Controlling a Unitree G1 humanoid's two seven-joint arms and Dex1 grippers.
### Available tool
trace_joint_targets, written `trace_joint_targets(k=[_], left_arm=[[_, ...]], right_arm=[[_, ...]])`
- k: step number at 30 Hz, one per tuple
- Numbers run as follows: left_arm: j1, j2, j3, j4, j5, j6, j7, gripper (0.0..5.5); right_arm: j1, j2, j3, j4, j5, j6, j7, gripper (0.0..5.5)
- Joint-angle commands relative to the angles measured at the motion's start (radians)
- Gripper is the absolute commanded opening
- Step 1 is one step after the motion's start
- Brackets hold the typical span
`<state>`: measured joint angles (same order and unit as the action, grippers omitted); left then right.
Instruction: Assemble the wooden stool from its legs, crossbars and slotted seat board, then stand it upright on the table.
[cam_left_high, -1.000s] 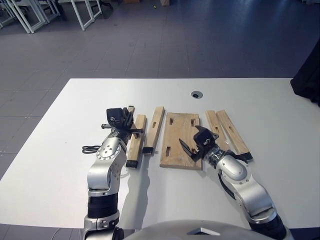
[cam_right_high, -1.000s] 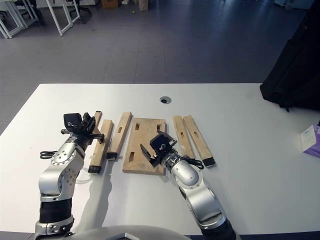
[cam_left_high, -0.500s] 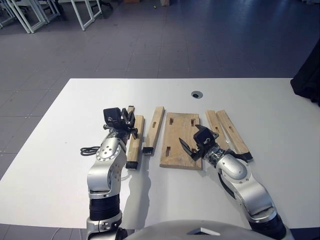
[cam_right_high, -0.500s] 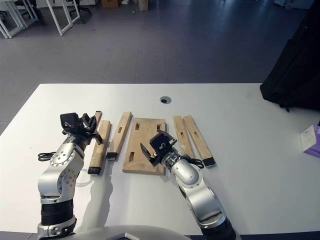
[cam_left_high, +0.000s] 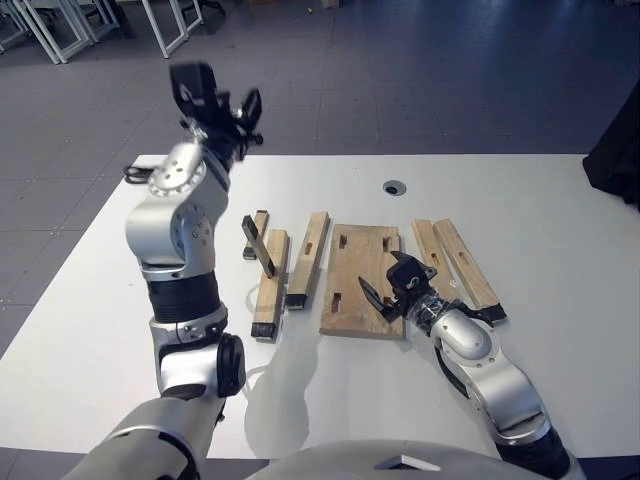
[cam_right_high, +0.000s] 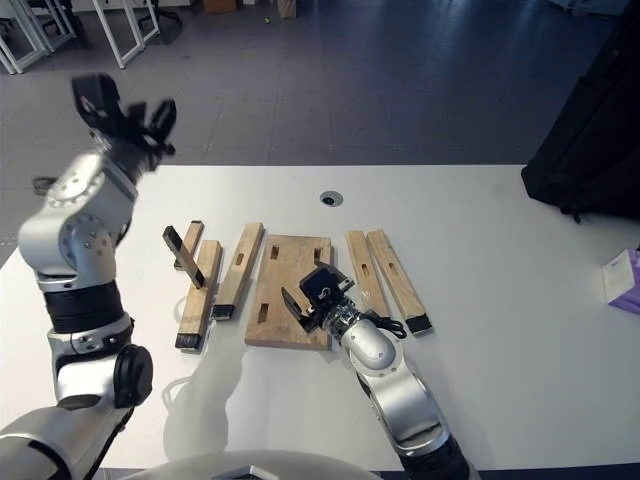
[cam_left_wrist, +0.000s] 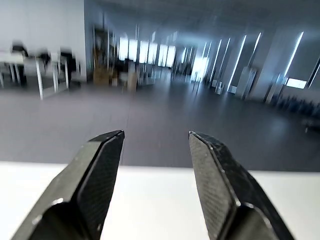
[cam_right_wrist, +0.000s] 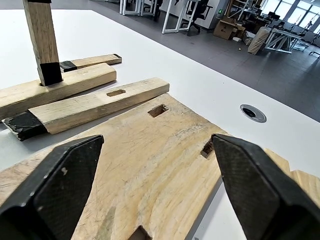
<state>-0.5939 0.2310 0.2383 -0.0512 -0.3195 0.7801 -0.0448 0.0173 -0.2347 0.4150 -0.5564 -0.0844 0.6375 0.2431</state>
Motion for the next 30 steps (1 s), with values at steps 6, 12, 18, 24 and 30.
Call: trace_joint_targets(k=[6, 12, 18, 24, 30], left_arm=[[0.337, -0.136, -0.033, -0.067, -0.003, 0.024, 0.035, 2.39], [0.125, -0.045, 0.034, -0.316, -0.037, 0.124, 0.073, 2.58], [0.463, -0.011, 0.000, -0.835, -0.117, 0.441, 0.072, 3.56], [0.865, -0.023, -0.077, -0.983, -0.095, 0.531, 0.090, 4.39], [0.974, 0.000, -0.172, -0.822, -0.018, 0.426, 0.077, 4.39]], right_arm=[[-0.004, -0.001, -0.010, -0.001, -0.004, 0.007, 0.006, 3.96], [0.004, 0.000, -0.007, -0.009, -0.007, 0.009, 0.001, 3.96], [0.056, 0.005, -0.016, -0.050, -0.020, 0.023, -0.037, 3.96], [0.092, 0.012, -0.009, -0.071, -0.031, 0.035, -0.059, 3.96], [0.082, -0.002, -0.014, -0.075, -0.032, 0.038, -0.036, 3.96]])
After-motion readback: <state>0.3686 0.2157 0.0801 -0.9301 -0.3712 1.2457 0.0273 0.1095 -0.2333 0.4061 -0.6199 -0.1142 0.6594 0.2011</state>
